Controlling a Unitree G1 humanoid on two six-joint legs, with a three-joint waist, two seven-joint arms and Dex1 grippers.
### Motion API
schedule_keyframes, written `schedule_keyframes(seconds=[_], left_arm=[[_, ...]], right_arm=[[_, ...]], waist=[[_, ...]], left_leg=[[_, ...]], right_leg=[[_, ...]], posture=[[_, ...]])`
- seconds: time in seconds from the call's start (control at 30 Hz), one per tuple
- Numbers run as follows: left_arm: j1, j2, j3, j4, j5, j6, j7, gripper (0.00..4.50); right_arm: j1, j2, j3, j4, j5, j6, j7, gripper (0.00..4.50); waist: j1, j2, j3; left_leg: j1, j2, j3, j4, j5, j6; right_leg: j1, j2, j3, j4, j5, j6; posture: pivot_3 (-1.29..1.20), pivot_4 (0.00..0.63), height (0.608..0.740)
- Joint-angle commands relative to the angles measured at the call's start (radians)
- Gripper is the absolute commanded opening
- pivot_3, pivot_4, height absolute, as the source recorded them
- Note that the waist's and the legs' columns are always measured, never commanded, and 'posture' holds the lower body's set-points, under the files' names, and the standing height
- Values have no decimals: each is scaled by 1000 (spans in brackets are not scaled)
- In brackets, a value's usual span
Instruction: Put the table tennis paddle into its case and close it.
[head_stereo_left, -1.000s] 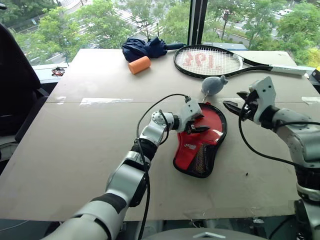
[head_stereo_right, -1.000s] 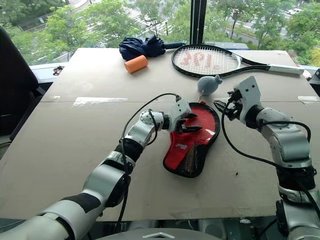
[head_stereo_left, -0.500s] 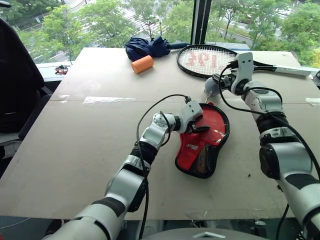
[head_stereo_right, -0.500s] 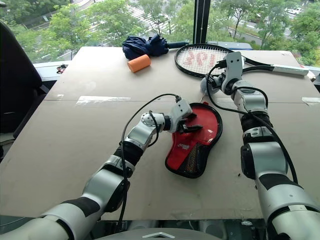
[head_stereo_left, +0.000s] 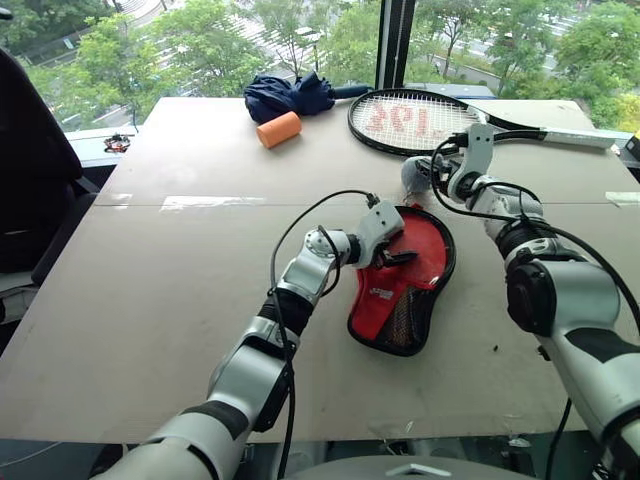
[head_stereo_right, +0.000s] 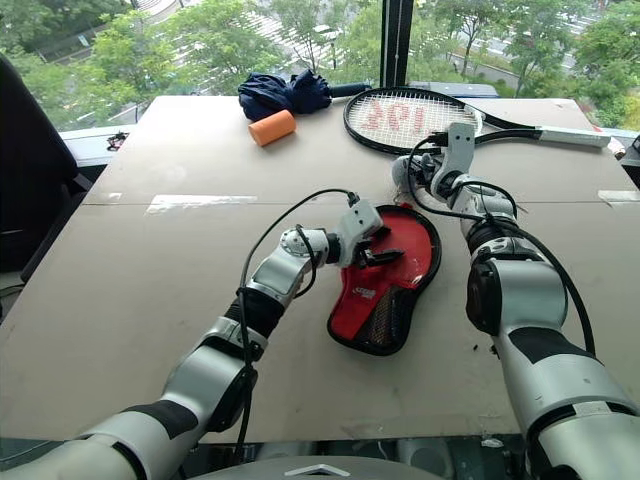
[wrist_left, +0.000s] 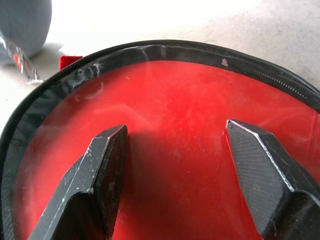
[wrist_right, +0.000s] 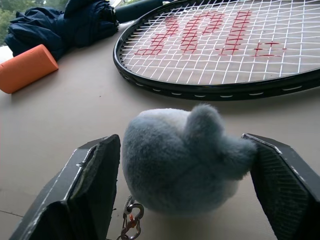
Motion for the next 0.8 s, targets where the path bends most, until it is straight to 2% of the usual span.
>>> schedule_keyframes(seconds=[0.03,0.1,0.17,0.57,0.8], left_arm=[[13,4,-10,-23,-8,12,6,3170],[13,6,-10,-25,-9,14,8,3170],[12,7,-11,-24,-11,14,9,3170],[18,4,-49,29,18,68,42,3170],[17,1,-49,92,27,108,108,3170]], right_arm=[[-26,-1,-8,-17,-9,4,20,1905],[-22,2,-4,-17,-17,5,24,823],[-15,2,4,-18,-31,5,24,10],[28,-51,27,-108,-67,-50,34,10],[155,-120,21,-349,-47,38,20,10]], waist=[[-2,0,0],[-5,0,0],[-6,0,0],[-5,1,0],[-4,2,-2]], left_leg=[[0,0,0,0,0,0],[0,0,0,0,0,0],[0,0,0,0,0,0],[0,0,0,0,0,0],[1,-1,-1,0,0,0]], right_leg=[[0,0,0,0,0,0],[0,0,0,0,0,0],[0,0,0,0,0,0],[0,-1,0,0,0,0],[1,-1,1,0,0,1]], posture=[[0,150,740],[0,150,740],[0,150,740],[0,150,740],[0,150,740]])
